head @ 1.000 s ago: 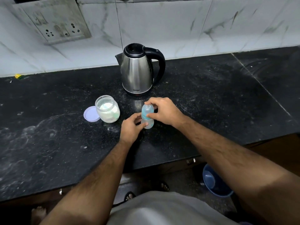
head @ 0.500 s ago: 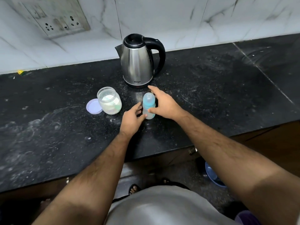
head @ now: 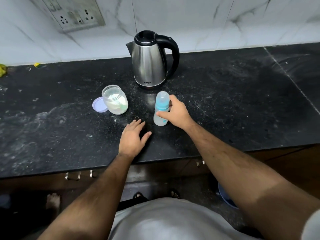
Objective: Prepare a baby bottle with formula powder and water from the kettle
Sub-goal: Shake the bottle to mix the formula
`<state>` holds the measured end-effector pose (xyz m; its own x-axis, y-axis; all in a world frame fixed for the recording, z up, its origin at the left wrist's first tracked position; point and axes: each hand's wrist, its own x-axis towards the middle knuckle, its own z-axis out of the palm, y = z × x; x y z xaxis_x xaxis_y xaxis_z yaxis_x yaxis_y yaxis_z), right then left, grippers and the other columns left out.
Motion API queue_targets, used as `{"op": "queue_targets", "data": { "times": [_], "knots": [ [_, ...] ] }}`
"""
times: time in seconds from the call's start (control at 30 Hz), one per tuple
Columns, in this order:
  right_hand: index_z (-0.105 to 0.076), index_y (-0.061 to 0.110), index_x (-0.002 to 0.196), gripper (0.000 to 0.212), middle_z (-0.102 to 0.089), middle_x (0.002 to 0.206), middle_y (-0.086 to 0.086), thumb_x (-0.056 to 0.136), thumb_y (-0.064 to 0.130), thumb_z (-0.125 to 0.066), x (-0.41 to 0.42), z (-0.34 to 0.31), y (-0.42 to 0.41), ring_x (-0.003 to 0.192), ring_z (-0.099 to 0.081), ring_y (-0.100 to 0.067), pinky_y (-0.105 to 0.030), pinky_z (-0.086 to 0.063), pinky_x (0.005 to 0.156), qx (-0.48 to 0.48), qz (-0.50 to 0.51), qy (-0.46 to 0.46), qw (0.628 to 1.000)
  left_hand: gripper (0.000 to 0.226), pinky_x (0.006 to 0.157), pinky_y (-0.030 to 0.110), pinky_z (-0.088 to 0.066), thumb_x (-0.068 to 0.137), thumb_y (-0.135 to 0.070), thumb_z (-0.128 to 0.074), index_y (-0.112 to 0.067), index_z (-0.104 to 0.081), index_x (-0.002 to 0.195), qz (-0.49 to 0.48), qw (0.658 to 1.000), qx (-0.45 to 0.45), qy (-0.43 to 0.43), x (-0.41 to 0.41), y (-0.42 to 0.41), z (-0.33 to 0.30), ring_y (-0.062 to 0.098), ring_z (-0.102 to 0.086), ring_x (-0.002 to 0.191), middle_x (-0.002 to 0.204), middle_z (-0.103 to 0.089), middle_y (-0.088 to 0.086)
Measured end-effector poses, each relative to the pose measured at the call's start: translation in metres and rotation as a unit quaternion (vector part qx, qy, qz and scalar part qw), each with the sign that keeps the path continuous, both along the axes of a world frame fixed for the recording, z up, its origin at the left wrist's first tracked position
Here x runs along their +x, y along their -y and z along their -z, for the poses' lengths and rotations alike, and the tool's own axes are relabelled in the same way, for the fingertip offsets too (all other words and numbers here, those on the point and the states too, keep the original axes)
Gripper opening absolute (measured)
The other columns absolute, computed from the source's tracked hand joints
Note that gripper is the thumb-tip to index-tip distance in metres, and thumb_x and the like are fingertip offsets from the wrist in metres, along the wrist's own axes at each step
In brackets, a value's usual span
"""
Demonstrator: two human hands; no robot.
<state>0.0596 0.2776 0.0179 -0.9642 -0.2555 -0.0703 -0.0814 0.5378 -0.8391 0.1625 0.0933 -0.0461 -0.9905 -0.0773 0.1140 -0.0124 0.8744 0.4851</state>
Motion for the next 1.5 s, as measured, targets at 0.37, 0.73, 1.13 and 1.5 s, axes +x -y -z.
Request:
{"op": "queue_targets", "data": {
  "times": [0.37, 0.73, 1.13, 1.5],
  "knots": [
    [-0.011, 0.038, 0.154, 0.09, -0.07, 0.103, -0.004, 0.089, 0.018, -0.07, 0.026, -0.039, -0.045, 0.09, -0.072, -0.015, -0.031, -0.06, 0.06, -0.167, 0.03, 0.06, 0.984, 0.077, 0.124, 0.045, -0.004, 0.093, -0.065, -0.039, -0.021, -0.025, 0.155, 0.031, 0.99, -0.112, 0.083, -0.012, 0.004, 0.015, 0.025, 0.0, 0.153, 0.165, -0.012, 0.007],
    [-0.021, 0.035, 0.151, 0.075, -0.071, 0.091, -0.01, 0.094, 0.015, -0.064, 0.041, -0.062, -0.041, 0.078, -0.074, -0.014, -0.028, -0.055, 0.052, -0.243, 0.038, 0.065, 0.967, 0.086, 0.124, 0.041, 0.001, 0.088, -0.075, -0.021, -0.022, -0.024, 0.155, 0.014, 0.989, -0.123, 0.085, -0.009, 0.002, 0.023, 0.021, 0.003, 0.153, 0.166, -0.01, 0.004],
    [-0.024, 0.031, 0.15, 0.071, -0.072, 0.095, -0.013, 0.094, 0.008, -0.063, 0.047, -0.055, -0.049, 0.087, -0.073, -0.025, -0.048, -0.061, 0.069, -0.277, 0.04, 0.079, 0.957, 0.078, 0.125, 0.041, 0.0, 0.093, -0.07, -0.03, -0.024, -0.024, 0.156, 0.009, 0.99, -0.117, 0.083, -0.009, 0.002, 0.024, 0.018, 0.003, 0.153, 0.166, -0.009, 0.002],
    [-0.024, 0.029, 0.151, 0.072, -0.072, 0.093, -0.005, 0.095, 0.005, -0.061, 0.05, -0.057, -0.051, 0.083, -0.072, -0.017, -0.037, -0.06, 0.065, -0.319, 0.054, 0.073, 0.943, 0.077, 0.125, 0.04, -0.001, 0.092, -0.07, -0.031, -0.025, -0.025, 0.155, 0.0, 0.991, -0.111, 0.082, -0.008, 0.002, 0.024, 0.017, 0.003, 0.153, 0.165, -0.01, 0.001]
  ]
}}
